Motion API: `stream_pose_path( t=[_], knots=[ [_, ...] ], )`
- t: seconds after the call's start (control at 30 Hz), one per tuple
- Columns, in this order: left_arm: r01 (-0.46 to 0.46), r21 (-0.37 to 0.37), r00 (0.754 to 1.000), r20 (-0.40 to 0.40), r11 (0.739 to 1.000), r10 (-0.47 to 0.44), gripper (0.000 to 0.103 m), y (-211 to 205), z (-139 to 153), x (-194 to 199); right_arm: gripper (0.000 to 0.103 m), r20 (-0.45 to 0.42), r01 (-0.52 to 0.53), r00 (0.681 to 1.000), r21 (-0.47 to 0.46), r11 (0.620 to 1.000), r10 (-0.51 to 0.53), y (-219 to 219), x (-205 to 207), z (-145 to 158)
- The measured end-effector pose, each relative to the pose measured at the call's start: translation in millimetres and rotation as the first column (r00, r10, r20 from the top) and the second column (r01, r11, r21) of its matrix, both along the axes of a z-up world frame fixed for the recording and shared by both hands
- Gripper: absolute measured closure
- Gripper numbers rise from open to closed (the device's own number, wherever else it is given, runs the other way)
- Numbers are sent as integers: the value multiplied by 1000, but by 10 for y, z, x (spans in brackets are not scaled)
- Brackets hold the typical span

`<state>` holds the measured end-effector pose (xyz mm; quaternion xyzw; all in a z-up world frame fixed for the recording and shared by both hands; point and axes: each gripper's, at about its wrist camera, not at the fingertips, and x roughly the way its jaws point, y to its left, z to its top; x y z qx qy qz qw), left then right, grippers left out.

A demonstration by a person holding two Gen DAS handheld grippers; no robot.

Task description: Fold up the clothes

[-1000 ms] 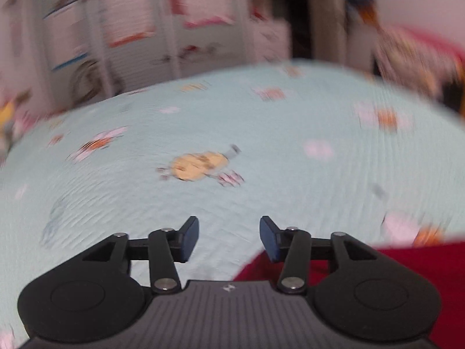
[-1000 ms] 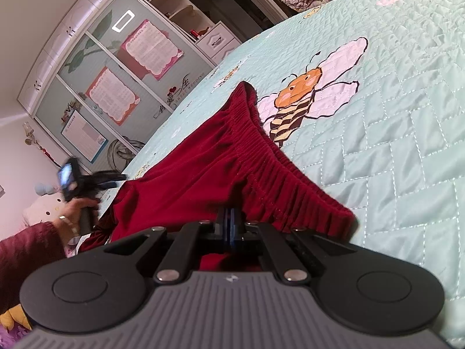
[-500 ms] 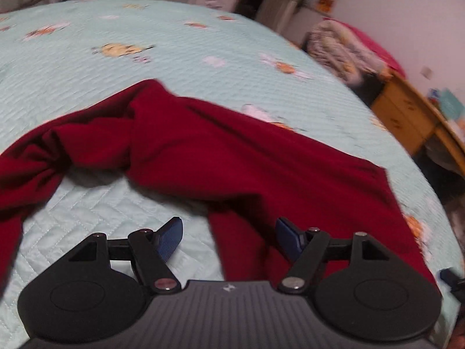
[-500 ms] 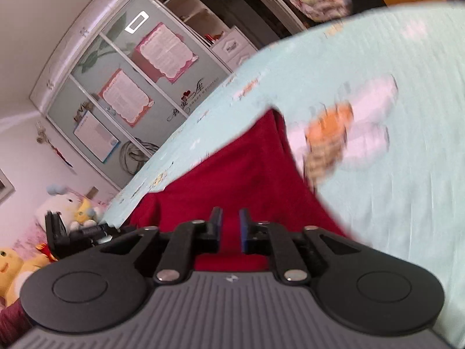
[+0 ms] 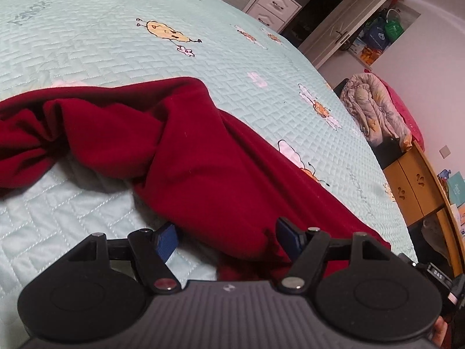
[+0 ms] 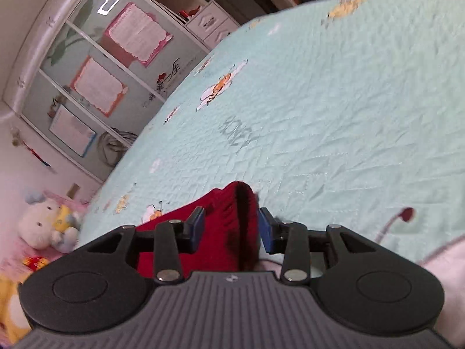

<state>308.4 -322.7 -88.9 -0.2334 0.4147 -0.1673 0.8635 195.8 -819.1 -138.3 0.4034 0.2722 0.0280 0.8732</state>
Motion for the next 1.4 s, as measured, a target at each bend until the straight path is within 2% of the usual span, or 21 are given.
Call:
stream_pose_path(
  t=[0.13, 0.27, 0.4, 0.5, 0.53, 0.57, 0.6, 0.67, 0.7, 0.73, 0.9, 1.07, 1.1, 1.23, 1.4],
  knots=[
    [-18, -21, 1000, 3, 1000, 18, 34, 70, -3, -68, 62, 14, -34, 999, 52, 998, 33, -35, 92, -80],
    [-17, -28, 1000, 8, 999, 17, 35, 86, -7, -64, 62, 0, -71, 997, 15, 997, 71, 5, 167, -53],
    [-61, -42, 998, 5, 997, 62, 36, 126, 10, -46, 63, -18, -109, 994, -25, 994, 108, 49, 242, -23],
    [-72, -53, 997, 3, 996, 72, 36, 128, -1, -44, 75, -32, -138, 990, -55, 989, 136, 81, 299, 0],
    [-66, -50, 998, 6, 997, 67, 36, 118, -2, -40, 84, -37, -143, 989, -63, 988, 141, 87, 310, 6],
    [-56, -45, 998, 14, 997, 57, 36, 102, -3, -27, 90, -41, -146, 989, -69, 987, 143, 91, 319, 12],
    [-46, -39, 999, 21, 998, 47, 40, 86, -4, -14, 91, -46, -149, 988, -76, 986, 146, 96, 328, 18],
    [-29, -41, 999, 39, 999, 30, 69, 88, -11, 31, 99, -56, -156, 987, -88, 984, 152, 104, 345, 29],
    [-32, -55, 999, 40, 998, 34, 91, 118, -18, 56, 99, -56, -152, 987, -90, 984, 147, 102, 359, 46],
    [-37, -70, 998, 39, 997, 40, 94, 152, -25, 80, 99, -52, -141, 989, -94, 986, 137, 97, 370, 74],
    [-30, -57, 993, 116, 998, 37, 97, 200, 35, 53, 99, -10, -73, 997, -63, 995, 73, -14, 518, 189],
    [-18, -32, 980, 196, 999, 24, 97, 237, 91, 3, 98, -71, -60, 996, -30, 998, 57, -51, 615, -31],
    [-10, -18, 977, 214, 1000, 14, 97, 237, 97, -24, 98, -65, -52, 997, -13, 999, 51, -71, 574, -60],
    [-7, -67, 972, 233, 998, 22, 96, 339, 129, -82, 93, -30, -19, 999, 69, 997, 21, -168, 315, -93],
    [-2, -38, 977, 214, 999, 10, 96, 361, 87, -72, 89, -24, -50, 998, -6, 999, 50, -116, -340, 76]
  ],
)
